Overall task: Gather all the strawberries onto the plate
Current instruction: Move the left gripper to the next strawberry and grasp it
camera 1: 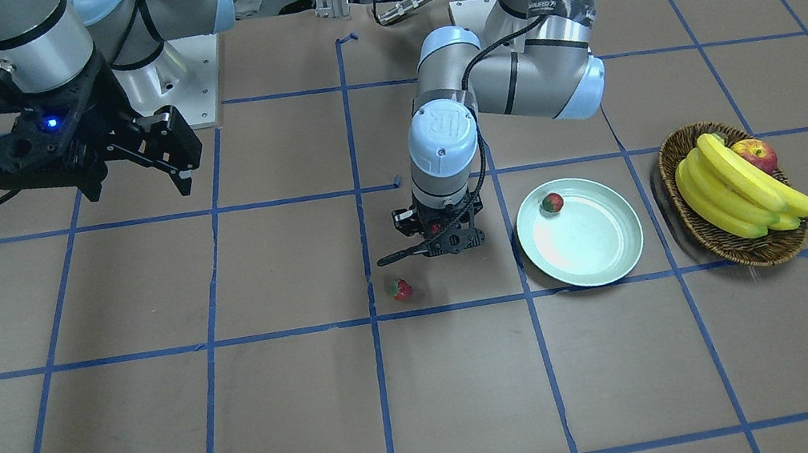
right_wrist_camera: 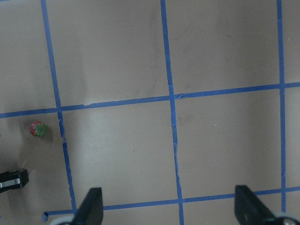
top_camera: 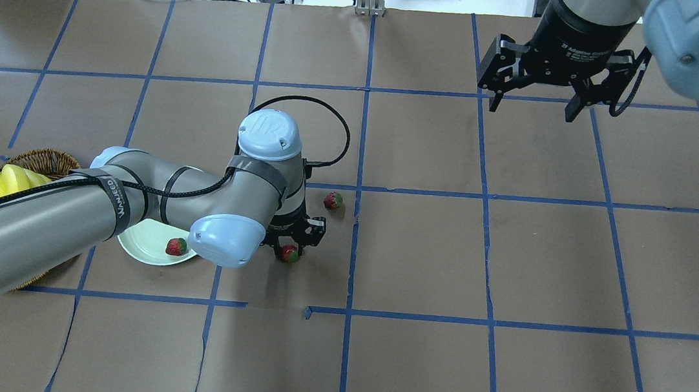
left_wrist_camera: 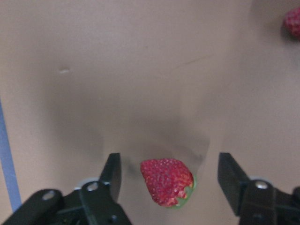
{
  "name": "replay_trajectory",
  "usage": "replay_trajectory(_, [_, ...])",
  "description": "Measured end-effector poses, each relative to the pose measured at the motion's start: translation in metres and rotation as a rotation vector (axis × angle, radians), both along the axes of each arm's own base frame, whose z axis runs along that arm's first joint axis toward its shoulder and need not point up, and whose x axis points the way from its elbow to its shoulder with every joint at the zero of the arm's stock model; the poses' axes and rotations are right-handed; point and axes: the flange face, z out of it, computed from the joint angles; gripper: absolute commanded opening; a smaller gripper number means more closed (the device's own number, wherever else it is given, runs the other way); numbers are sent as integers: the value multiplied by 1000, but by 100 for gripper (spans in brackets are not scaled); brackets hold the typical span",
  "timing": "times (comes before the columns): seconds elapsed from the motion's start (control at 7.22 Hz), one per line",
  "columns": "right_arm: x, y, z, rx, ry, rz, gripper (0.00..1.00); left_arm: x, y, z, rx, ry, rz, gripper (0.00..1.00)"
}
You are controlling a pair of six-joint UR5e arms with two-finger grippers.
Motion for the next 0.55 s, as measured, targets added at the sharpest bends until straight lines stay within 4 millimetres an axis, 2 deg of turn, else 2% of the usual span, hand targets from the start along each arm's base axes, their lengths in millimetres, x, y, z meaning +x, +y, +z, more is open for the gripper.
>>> replay_trajectory(0.14, [0, 0, 0, -1, 0, 0, 100, 2, -4, 9, -16, 0, -6, 16])
replay_trajectory(0.28, [0, 0, 1, -2, 0, 0, 100, 14, -14, 22, -36, -14, -8, 17])
replay_trajectory(0.42, [0, 0, 1, -3, -1, 0, 100, 40, -32, 36, -44, -45, -4, 17])
replay_trajectory(0.55, [0, -1, 1, -3, -1, 0, 100, 76, -47, 48, -32, -60, -17, 17])
